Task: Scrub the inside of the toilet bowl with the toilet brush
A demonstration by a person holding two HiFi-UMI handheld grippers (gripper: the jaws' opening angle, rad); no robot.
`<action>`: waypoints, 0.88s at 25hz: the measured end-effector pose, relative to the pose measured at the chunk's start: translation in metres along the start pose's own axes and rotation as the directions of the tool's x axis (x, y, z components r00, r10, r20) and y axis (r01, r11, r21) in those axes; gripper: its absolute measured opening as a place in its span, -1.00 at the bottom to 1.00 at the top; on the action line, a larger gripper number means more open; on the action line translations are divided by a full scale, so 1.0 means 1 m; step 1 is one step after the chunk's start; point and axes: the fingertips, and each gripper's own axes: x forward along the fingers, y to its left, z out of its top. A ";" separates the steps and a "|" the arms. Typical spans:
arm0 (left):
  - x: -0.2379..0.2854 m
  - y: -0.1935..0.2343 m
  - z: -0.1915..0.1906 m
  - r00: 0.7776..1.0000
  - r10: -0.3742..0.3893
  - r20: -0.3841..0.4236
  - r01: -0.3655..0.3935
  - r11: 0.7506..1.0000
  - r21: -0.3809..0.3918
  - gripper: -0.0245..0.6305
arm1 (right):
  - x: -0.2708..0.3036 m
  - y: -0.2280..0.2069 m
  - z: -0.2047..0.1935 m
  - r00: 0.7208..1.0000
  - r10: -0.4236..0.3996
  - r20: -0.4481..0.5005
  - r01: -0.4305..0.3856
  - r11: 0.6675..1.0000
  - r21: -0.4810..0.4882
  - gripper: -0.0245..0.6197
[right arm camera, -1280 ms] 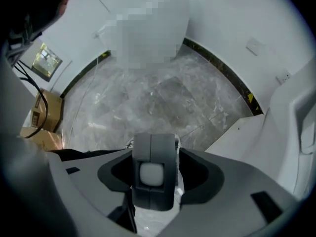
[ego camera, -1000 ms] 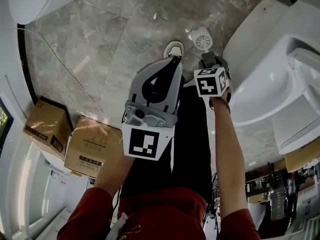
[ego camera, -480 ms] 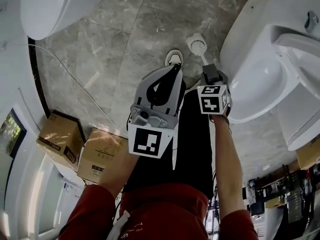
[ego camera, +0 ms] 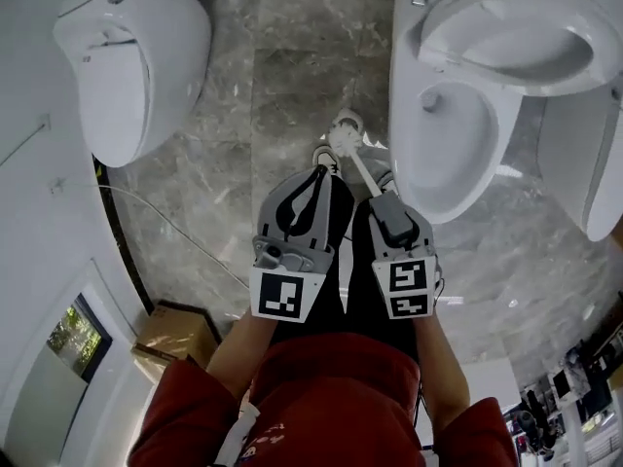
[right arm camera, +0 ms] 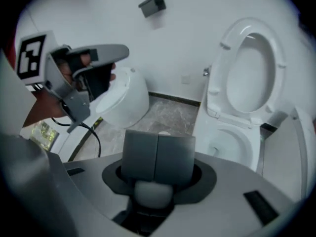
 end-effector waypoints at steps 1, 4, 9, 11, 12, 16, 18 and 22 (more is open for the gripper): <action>0.003 -0.012 0.012 0.999 -0.030 0.012 0.030 0.999 0.027 -0.93 | -0.024 -0.005 -0.001 0.999 -0.021 0.047 0.018 0.999 0.043 -0.42; 0.011 -0.059 0.048 0.994 -0.101 0.039 0.097 0.990 0.100 -0.93 | -0.097 -0.039 -0.013 0.985 -0.101 0.142 0.078 0.984 0.161 -0.42; 0.021 -0.137 0.083 0.993 -0.090 0.077 0.087 0.996 0.032 -0.93 | -0.188 -0.108 -0.047 0.962 -0.178 0.207 0.132 0.967 0.220 -0.42; 0.028 -0.162 0.083 0.993 -0.091 0.078 0.090 0.996 0.015 -0.93 | -0.196 -0.131 -0.070 0.957 -0.201 0.209 0.150 0.961 0.234 -0.42; 0.031 -0.174 0.081 0.993 -0.090 0.070 0.089 0.996 0.028 -0.93 | -0.194 -0.142 -0.085 0.957 -0.206 0.202 0.157 0.959 0.236 -0.42; 0.051 -0.205 0.068 0.994 -0.100 0.033 0.096 0.988 0.122 -0.93 | -0.159 -0.190 -0.129 0.963 -0.228 0.147 0.194 0.957 0.216 -0.42; 0.061 -0.215 0.056 0.993 -0.116 0.008 0.114 0.983 0.144 -0.93 | -0.135 -0.211 -0.141 0.964 -0.236 0.124 0.208 0.956 0.206 -0.42; 0.078 -0.222 0.014 0.990 -0.138 -0.037 0.142 0.982 0.121 -0.93 | -0.076 -0.229 -0.169 0.972 -0.228 0.063 0.210 0.954 0.212 -0.42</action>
